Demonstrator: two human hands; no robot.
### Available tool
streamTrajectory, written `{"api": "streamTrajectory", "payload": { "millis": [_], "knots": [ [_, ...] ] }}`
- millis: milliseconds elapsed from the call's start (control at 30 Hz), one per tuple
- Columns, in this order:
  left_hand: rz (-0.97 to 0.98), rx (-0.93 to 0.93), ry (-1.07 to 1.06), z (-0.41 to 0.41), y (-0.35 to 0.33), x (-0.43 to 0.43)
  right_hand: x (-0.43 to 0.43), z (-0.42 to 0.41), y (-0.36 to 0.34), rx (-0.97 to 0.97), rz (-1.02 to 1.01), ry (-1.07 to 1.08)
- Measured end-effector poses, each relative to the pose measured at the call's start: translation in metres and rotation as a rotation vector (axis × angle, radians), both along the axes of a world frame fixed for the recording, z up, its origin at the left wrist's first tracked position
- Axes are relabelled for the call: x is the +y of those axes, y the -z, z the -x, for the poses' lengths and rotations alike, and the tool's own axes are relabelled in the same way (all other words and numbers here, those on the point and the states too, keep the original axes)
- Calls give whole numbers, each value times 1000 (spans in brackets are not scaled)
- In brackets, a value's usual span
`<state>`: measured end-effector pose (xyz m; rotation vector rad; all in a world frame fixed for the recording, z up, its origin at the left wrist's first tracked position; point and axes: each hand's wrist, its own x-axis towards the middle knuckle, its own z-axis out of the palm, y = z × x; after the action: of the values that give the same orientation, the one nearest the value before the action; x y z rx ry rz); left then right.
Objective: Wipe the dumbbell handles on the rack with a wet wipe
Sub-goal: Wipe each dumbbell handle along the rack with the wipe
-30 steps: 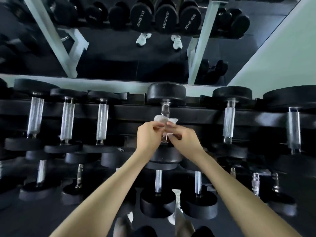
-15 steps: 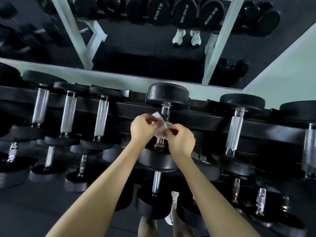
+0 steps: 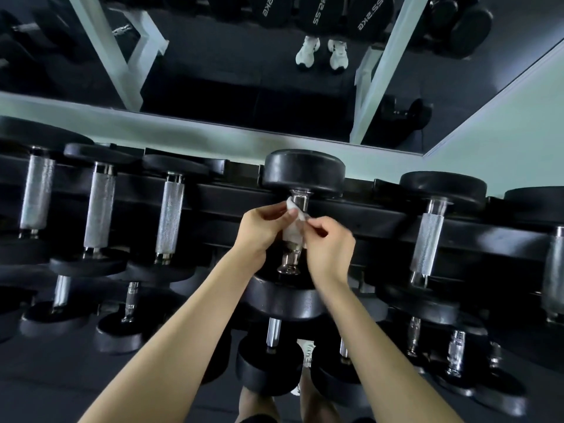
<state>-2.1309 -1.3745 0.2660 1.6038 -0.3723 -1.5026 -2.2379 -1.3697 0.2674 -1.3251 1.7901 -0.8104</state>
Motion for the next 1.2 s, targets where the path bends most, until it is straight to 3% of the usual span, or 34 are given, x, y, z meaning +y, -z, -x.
{"api": "streamTrajectory", "payload": {
  "millis": [200, 400, 600, 733, 867, 1000, 1200],
  "knots": [
    [-26, 30, 38, -6, 3, -11, -22, 0, -6, -103, -156, 67],
    [-21, -222, 348, -20, 9, 30, 18, 6, -8, -67, -228, -23],
    [1, -35, 108, -10, 6, -15, -29, 1, -10, -60, -201, 137],
    [27, 15, 134, -13, 4, -21, -30, -5, -9, -191, -262, 203],
    [12, -215, 361, -21, 8, 6, 4, 3, -6, -67, -311, 90],
    [-28, -271, 538, -28, 11, 28, 27, 11, -5, 81, -346, -36],
    [-27, 6, 289, -21, 4, -1, -11, 5, -14, -107, -351, 115]
  ]
}}
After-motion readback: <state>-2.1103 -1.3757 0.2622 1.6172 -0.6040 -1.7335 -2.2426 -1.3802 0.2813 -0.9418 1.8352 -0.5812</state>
